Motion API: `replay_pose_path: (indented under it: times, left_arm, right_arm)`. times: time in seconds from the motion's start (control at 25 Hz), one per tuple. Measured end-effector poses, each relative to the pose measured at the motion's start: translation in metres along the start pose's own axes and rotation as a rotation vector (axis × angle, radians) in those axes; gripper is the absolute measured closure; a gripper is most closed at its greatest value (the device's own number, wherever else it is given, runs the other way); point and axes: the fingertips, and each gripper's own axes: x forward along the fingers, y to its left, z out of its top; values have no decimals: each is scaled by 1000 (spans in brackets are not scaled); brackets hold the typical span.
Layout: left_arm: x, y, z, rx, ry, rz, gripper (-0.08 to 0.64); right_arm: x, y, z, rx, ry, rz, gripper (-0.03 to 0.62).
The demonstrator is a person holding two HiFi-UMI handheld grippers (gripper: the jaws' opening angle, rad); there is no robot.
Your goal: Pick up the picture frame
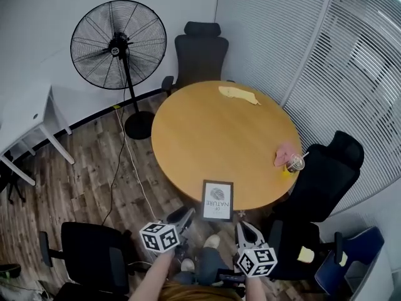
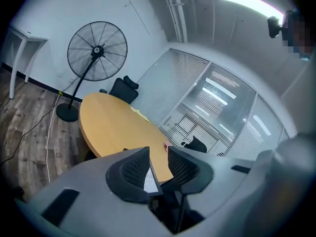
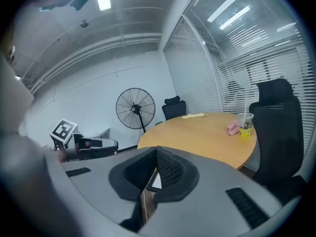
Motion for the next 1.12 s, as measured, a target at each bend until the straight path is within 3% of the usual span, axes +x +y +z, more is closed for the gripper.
replay_pose_path:
  times: [0.36, 1.0, 1.12]
  left_arm:
    - [31, 5, -10, 64, 111, -4, 411]
    - [63, 41, -61, -25, 255, 26, 388]
    - [69, 53, -73, -45, 292, 48, 388]
  right_arm:
    - [21, -12, -7, 3, 23, 12, 580]
    - [39, -31, -39, -213, 150, -11, 580]
    - [46, -41, -44, -200, 170, -8, 580]
